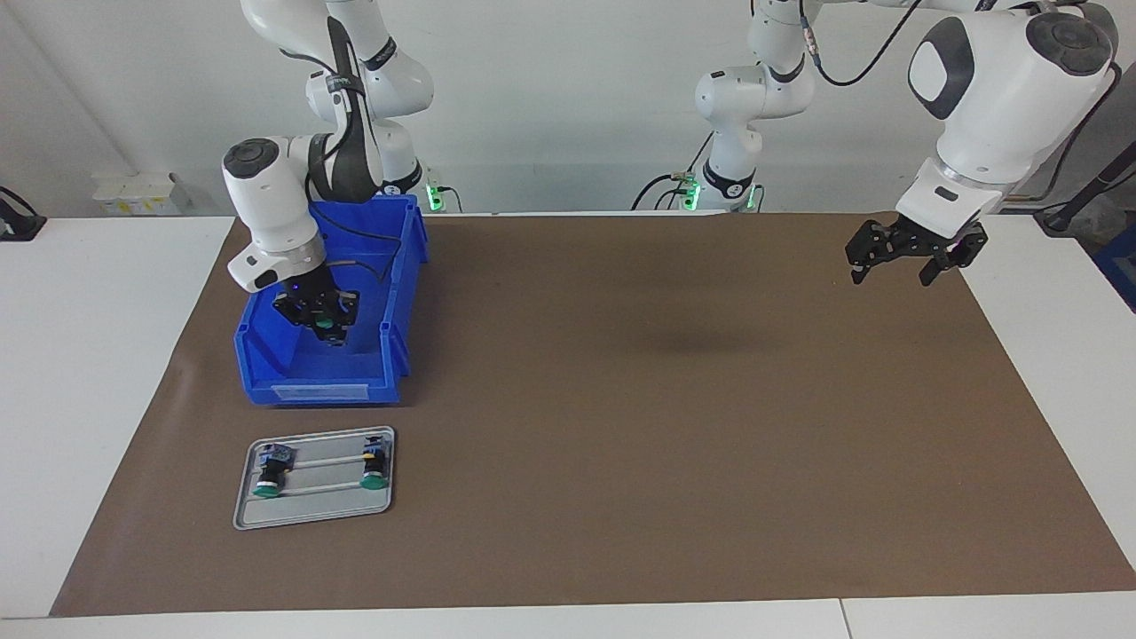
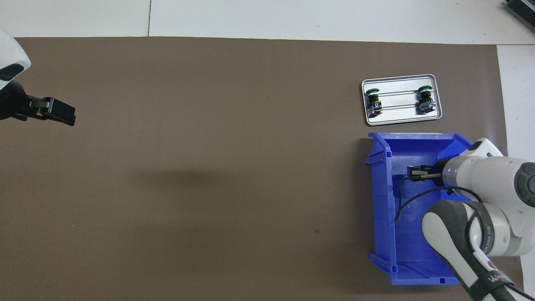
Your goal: Place and press button with both arms
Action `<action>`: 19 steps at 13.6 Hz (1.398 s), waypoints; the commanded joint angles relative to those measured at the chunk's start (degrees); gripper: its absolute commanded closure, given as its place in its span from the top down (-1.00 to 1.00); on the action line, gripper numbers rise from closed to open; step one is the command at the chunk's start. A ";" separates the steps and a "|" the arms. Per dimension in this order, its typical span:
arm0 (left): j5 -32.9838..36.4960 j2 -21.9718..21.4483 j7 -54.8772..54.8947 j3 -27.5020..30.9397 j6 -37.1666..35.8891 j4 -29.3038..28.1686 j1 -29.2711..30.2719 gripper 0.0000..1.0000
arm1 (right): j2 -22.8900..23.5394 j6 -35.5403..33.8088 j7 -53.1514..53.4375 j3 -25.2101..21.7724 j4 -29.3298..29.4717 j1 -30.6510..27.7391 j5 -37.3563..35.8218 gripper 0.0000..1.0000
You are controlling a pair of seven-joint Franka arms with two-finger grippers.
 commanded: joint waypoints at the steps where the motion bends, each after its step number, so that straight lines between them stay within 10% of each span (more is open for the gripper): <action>1: 0.80 -1.67 0.04 -0.29 0.58 -2.04 0.41 1.00 | -0.76 3.82 -1.95 0.88 -3.51 -0.91 1.56 -1.00; 2: 0.80 -1.67 0.04 -0.29 0.58 -2.04 0.41 1.00 | -0.67 3.65 -1.95 0.88 -3.51 -1.00 1.56 -0.67; 3: 0.80 -1.67 0.04 -0.29 0.58 -2.04 0.41 1.00 | -0.67 3.39 -1.78 0.88 -3.25 -1.09 1.56 0.44; 4: 0.80 -1.67 0.04 -0.29 0.58 -2.04 0.41 1.00 | -0.93 3.12 -1.60 0.79 -2.72 -1.09 1.56 0.99; 19: 0.80 -1.76 0.04 -0.29 0.58 -2.04 0.41 1.00 | 2.83 -53.52 1.74 0.70 50.31 -5.65 0.59 1.00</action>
